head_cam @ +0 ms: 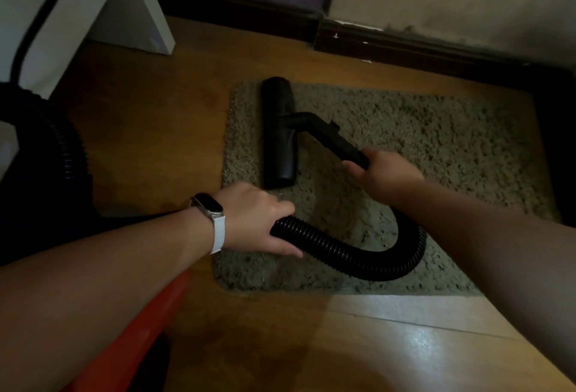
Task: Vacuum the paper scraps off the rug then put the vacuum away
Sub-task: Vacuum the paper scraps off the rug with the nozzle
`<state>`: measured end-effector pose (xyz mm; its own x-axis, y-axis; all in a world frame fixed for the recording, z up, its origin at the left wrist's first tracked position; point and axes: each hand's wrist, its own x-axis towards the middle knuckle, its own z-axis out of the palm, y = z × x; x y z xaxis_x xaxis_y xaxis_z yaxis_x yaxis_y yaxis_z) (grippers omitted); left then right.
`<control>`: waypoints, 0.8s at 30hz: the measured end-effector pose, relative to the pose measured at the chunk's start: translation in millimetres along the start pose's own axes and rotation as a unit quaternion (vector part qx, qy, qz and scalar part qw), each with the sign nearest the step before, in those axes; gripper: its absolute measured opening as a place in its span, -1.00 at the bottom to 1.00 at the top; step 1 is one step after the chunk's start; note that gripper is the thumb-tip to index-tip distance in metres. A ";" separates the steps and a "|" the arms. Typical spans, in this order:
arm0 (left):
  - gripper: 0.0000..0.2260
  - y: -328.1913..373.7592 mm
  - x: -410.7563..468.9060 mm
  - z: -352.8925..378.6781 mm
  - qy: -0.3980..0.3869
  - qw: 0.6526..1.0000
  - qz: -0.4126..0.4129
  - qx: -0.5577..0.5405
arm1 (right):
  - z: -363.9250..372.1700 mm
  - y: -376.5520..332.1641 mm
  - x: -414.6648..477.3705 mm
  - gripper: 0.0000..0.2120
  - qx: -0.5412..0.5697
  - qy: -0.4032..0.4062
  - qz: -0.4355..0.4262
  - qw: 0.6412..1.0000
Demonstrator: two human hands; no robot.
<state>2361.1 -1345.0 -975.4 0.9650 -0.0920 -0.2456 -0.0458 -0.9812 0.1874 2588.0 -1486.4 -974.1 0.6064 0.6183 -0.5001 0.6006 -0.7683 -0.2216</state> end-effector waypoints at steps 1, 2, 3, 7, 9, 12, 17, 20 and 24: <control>-0.43 -0.6 -0.1 1.5 0.000 1.000 0.003 -0.001 | 0.2 -4.3 0.4 -0.65 -0.008 -0.003 -0.009 1.000; -0.42 -1.1 -0.1 3.2 0.000 1.000 0.006 -0.003 | 0.1 -8.5 1.3 -0.66 -0.018 -0.004 -0.017 1.000; -0.41 -1.4 -0.2 4.4 0.003 1.000 0.009 -0.007 | -0.8 -12.5 2.0 -0.66 -0.028 -0.004 -0.021 0.999; -0.41 -1.2 -0.4 4.0 0.016 1.000 0.011 -0.015 | -5.7 -20.6 4.1 -0.63 -0.049 -0.011 -0.020 0.999; -0.43 0.2 -0.3 3.1 0.016 1.000 0.014 -0.015 | -5.7 -23.0 4.2 -0.60 -0.053 -0.015 -0.019 0.998; -0.42 1.5 -0.4 2.7 0.022 0.999 0.020 -0.015 | -2.4 -30.0 5.3 -0.57 -0.050 -0.016 -0.024 0.998; -0.40 -0.8 -2.0 5.2 0.023 0.999 0.017 -0.023 | -5.3 -39.7 3.4 -0.56 -0.087 0.011 -0.056 0.995; -0.42 -0.9 -2.2 5.4 0.020 0.999 0.007 -0.034 | -9.4 -31.8 1.6 -0.57 -0.086 0.023 -0.059 0.994; -0.44 -0.5 -0.1 5.5 0.023 0.998 -0.005 -0.052 | -16.1 -3.8 0.7 -0.63 -0.015 0.042 -0.005 0.999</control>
<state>2359.6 -1345.4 -980.8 0.9764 -0.0715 -0.2037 -0.0112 -0.9590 0.2832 2594.5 -1480.4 -960.1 0.6410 0.6388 -0.4254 0.6216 -0.7572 -0.2005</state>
